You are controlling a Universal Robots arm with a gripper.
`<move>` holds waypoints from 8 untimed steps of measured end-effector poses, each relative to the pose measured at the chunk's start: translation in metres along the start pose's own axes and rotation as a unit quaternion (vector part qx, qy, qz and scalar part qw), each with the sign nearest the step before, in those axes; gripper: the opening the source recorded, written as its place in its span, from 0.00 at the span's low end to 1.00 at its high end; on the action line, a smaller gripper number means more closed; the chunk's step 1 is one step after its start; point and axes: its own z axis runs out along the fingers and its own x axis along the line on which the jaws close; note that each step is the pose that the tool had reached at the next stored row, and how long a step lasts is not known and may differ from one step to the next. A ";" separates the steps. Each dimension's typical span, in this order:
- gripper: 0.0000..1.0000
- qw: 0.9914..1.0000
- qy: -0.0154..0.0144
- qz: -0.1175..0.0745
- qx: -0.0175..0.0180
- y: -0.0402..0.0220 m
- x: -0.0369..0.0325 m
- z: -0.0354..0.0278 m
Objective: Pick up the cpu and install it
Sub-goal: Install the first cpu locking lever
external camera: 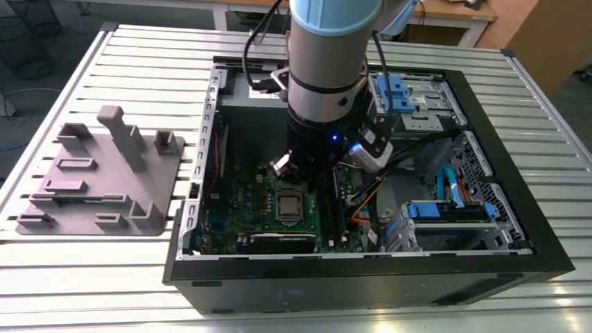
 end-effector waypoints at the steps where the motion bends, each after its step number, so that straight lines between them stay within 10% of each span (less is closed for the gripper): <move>1: 0.11 1.000 0.000 0.001 0.000 -0.0002 0.0001 0.0005; 8: 0.11 1.000 0.000 0.003 0.000 -0.0006 0.0004 0.0017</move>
